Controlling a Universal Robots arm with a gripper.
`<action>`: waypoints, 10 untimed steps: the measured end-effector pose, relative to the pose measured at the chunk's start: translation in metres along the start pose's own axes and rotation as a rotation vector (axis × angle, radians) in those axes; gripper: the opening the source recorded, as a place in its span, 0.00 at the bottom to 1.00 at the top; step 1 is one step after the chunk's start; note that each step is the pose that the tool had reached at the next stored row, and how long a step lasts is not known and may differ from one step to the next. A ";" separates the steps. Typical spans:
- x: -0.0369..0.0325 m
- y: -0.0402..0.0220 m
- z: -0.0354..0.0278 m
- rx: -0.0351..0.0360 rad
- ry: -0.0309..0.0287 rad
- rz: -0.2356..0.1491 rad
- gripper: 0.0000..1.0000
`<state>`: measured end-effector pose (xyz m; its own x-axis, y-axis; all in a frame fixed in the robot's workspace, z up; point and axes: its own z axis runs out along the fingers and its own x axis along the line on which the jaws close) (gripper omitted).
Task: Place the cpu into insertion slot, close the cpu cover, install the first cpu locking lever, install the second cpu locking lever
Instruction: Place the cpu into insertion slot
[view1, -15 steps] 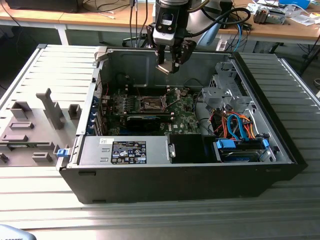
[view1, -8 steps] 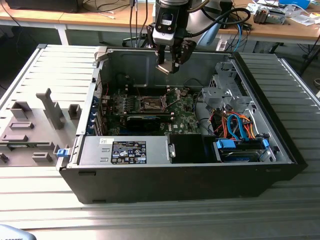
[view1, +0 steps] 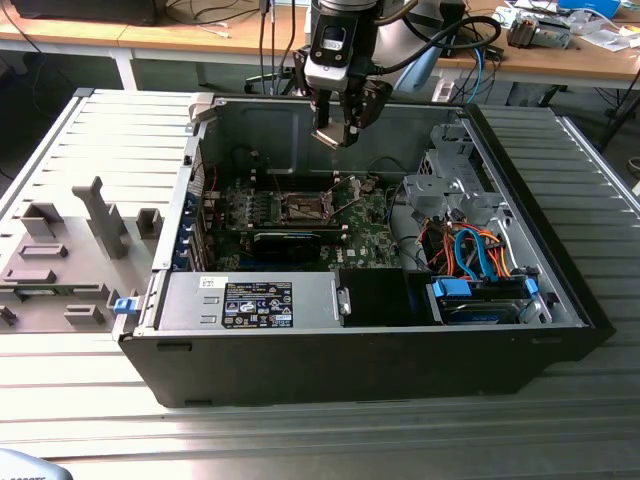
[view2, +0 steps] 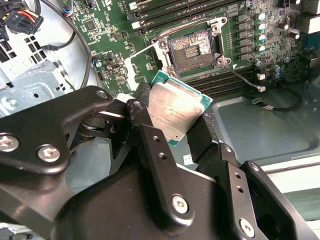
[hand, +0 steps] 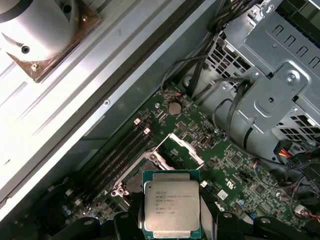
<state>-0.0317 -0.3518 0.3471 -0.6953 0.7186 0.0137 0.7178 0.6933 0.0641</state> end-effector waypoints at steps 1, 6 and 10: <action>0.0000 0.0000 0.0000 0.0000 -0.0001 0.001 0.55; 0.0000 0.0000 0.0001 -0.0001 -0.0004 0.005 0.55; 0.0000 0.0000 0.0001 -0.0001 -0.0005 0.008 0.55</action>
<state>-0.0316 -0.3518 0.3471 -0.6895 0.7242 0.0137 0.7234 0.6875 0.0641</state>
